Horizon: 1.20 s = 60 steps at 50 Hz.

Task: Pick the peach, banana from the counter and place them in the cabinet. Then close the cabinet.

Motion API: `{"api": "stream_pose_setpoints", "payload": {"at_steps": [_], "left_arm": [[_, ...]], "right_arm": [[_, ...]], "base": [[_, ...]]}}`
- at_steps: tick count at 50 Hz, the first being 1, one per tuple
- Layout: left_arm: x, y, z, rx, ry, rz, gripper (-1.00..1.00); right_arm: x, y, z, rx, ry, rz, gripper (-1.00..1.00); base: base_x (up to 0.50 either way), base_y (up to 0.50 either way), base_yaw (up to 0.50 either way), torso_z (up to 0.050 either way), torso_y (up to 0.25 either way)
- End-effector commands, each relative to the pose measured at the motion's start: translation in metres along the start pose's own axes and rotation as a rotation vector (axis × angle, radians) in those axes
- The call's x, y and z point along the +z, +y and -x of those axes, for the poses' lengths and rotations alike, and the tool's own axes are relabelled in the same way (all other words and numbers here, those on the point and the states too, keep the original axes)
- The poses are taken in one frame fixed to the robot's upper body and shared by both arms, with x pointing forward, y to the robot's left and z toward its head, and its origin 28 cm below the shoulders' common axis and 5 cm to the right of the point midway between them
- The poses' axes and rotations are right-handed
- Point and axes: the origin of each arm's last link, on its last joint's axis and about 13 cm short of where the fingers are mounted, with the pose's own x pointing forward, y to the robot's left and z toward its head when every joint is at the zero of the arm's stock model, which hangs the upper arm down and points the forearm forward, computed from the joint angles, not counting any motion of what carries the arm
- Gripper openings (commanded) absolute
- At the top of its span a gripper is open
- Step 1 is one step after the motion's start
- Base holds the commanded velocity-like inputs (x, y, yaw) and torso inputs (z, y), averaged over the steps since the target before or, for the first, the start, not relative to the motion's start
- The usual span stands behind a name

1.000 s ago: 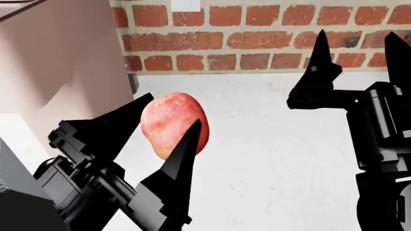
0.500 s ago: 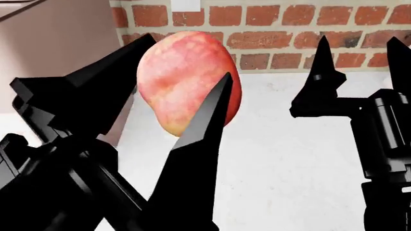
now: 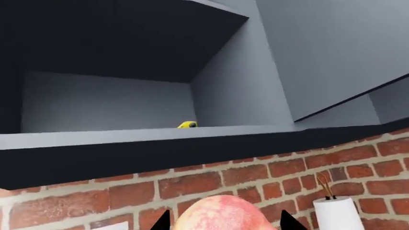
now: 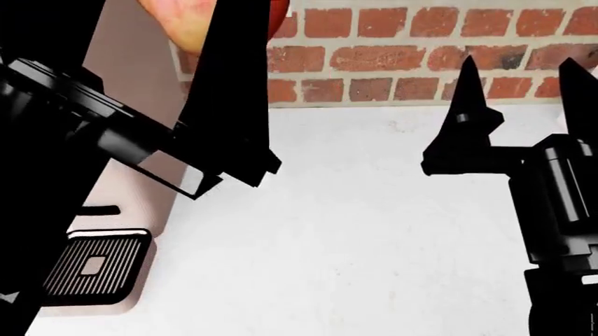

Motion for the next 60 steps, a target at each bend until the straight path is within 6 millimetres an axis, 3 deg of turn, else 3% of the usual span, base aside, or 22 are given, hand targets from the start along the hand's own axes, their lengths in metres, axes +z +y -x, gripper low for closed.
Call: {"api": "stream_pose_setpoints", "payload": {"at_steps": [1, 34, 60], "left_arm": [[0.007, 0.003, -0.005, 0.01, 0.006, -0.039, -1.0], [0.007, 0.004, -0.007, 0.095, -0.161, -0.128, -1.0], [0.007, 0.004, -0.006, 0.202, -0.11, -0.18, -1.0]], "right_arm": [[-0.001, 0.0, 0.0, 0.01, 0.001, -0.009, 1.0], [0.001, 0.002, 0.003, 0.035, -0.013, -0.027, 1.0], [0.012, 0.002, 0.009, 0.057, -0.043, -0.055, 1.0]], "base": [[0.0, 0.0, 0.0, 0.0, 0.0], [0.0, 0.0, 0.0, 0.0, 0.0], [0.0, 0.0, 0.0, 0.0, 0.0]]}}
